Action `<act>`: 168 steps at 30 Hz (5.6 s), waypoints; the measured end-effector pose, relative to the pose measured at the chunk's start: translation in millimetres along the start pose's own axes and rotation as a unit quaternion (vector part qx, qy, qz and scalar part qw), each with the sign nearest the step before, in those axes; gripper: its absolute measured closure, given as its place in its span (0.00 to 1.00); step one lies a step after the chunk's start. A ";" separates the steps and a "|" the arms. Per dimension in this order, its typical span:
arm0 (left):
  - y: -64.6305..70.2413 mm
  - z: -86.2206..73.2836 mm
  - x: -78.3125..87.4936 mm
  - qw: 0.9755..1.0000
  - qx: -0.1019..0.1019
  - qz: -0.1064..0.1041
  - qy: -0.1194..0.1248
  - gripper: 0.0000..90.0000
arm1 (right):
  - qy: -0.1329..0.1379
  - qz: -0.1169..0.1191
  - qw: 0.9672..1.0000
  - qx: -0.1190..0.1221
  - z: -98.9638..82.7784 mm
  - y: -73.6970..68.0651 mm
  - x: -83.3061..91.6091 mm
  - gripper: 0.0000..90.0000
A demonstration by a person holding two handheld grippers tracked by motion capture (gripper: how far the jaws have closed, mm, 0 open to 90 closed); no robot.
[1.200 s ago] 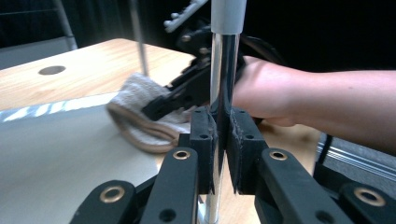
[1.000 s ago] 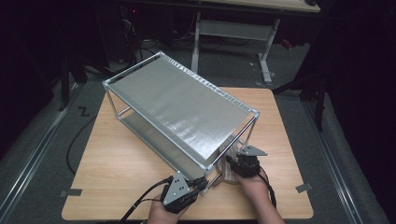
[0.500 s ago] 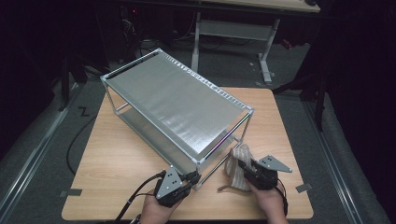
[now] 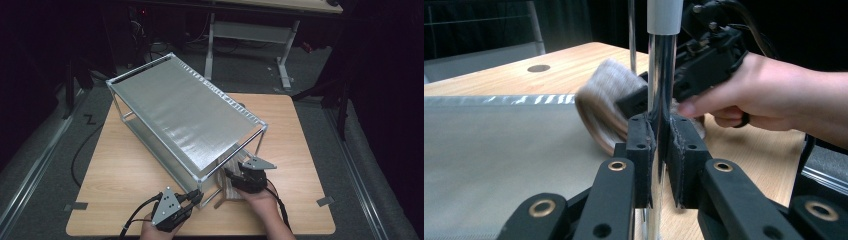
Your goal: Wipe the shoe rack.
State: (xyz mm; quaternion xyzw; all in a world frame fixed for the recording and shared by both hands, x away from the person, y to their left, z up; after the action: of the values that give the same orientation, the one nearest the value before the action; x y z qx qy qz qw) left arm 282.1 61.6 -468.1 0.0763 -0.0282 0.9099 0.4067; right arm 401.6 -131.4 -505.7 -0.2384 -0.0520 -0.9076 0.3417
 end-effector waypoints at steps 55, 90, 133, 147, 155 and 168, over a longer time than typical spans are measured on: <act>4.1 0.7 -6.8 1.000 0.015 -0.008 0.003 0.89 | -0.024 -0.035 0.998 0.055 -33.8 -3.9 7.5 0.66; -0.8 1.7 -12.9 1.000 0.018 -0.007 0.002 0.89 | -0.036 0.058 0.994 0.082 -38.1 -39.6 7.3 0.68; 4.2 1.5 -1.2 0.999 0.027 -0.022 0.008 0.87 | -0.036 -0.072 0.997 0.022 -33.2 50.9 24.0 0.40; 6.0 -0.5 1.2 1.000 0.018 -0.016 0.012 0.88 | -0.065 -0.040 0.996 0.053 -42.0 45.1 18.5 0.75; 7.3 -0.5 0.4 1.000 0.023 -0.015 0.013 0.86 | -0.041 -0.061 0.993 0.089 -40.3 40.0 23.8 0.77; 5.6 0.7 -6.5 1.000 0.014 -0.013 0.016 0.89 | 0.050 -0.073 0.991 0.096 -21.0 25.1 48.7 0.78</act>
State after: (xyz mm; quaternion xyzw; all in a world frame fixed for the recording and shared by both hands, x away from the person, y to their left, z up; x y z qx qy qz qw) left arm 282.3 53.0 -468.4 0.0672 -0.0081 0.9058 0.4182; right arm 377.6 -184.9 -503.1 -0.1545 -0.1387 -0.9318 0.2977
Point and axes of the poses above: each handheld gripper's, and its own axes: x roughly backward along the jaws, z roughly out of its top, y roughly to its right, the point moved 6 cm from there along -x, roughly forward along the jaws, and after that the axes turned 6 degrees about y, right-handed, at the moved point
